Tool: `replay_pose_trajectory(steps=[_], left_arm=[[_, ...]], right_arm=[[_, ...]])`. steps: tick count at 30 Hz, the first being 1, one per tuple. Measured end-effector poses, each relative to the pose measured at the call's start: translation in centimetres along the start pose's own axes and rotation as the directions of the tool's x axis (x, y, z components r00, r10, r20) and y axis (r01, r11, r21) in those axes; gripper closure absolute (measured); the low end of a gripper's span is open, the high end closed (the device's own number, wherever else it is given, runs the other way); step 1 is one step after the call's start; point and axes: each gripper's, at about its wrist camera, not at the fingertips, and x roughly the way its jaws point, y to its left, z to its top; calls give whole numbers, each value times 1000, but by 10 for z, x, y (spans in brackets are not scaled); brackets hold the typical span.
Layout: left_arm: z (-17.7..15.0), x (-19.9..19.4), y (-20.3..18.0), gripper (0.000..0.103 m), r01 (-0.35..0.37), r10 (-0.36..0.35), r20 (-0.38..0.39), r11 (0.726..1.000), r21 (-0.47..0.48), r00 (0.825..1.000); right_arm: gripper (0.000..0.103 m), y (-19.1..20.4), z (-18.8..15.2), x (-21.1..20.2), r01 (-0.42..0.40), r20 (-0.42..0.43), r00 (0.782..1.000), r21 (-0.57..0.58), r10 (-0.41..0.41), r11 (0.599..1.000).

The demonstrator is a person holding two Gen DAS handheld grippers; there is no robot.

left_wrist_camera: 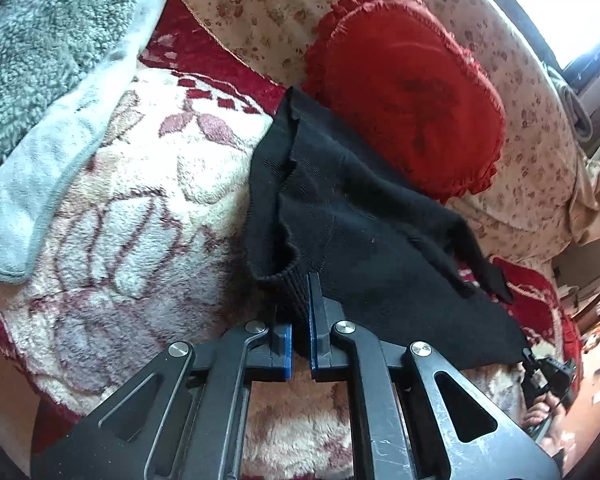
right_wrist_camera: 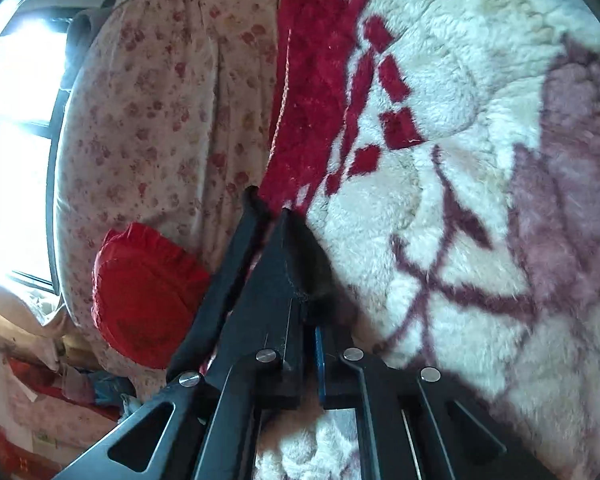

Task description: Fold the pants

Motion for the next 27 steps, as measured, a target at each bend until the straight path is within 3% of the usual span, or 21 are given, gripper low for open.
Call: replay_pose_trajectory(steps=[5, 9, 12, 15, 17, 19, 21, 25, 27], left_arm=[[-3, -36, 12, 99, 20, -20, 14, 1000, 9, 1000], [-3, -67, 50, 99, -25, 25, 31, 1000, -10, 999], [-9, -51, 71, 99, -66, 67, -39, 998, 5, 997], [-17, -36, 69, 92, -135, 139, -49, 988, 75, 989], [-19, -37, 61, 80, -191, 195, -10, 971, 141, 981], [-19, -40, 55, 78, -240, 239, 27, 952, 189, 971], [-14, -46, 55, 76, -290, 281, 73, 936, 199, 957], [-2, -54, 69, 76, -389, 374, 126, 912, 130, 919], [6, -54, 70, 75, -393, 379, 129, 914, 105, 916]], right_arm=[[99, 11, -21, -37, -88, 3, 996, -65, 88, 994], [99, 4, -48, -48, -83, -84, 994, -90, 76, 992], [99, 1, -69, -34, -38, -191, 981, -126, 13, 991], [99, -6, -76, -20, 78, -226, 968, -157, -113, 984], [99, -9, -71, -24, 97, -184, 976, -125, -119, 988], [99, 0, -65, -36, 176, -57, 981, -158, -187, 972], [98, 14, -62, -43, 238, 38, 971, -207, -235, 949], [98, 48, -55, -42, 165, 127, 983, -272, -135, 948], [96, 61, -54, -34, 116, 135, 988, -288, -80, 950]])
